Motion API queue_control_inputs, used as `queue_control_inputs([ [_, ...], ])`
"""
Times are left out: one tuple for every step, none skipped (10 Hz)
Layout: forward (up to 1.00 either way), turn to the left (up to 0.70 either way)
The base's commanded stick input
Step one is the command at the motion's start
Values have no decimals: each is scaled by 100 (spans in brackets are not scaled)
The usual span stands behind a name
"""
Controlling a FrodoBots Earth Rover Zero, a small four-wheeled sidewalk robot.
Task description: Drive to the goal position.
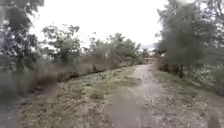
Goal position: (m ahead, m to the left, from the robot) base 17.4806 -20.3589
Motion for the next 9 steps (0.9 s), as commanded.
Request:
queue_control_inputs([
  [70, 0],
  [70, 0],
  [70, -9],
  [70, -25],
  [70, -34],
  [70, 0],
  [70, 0],
  [70, 0],
  [70, 0],
])
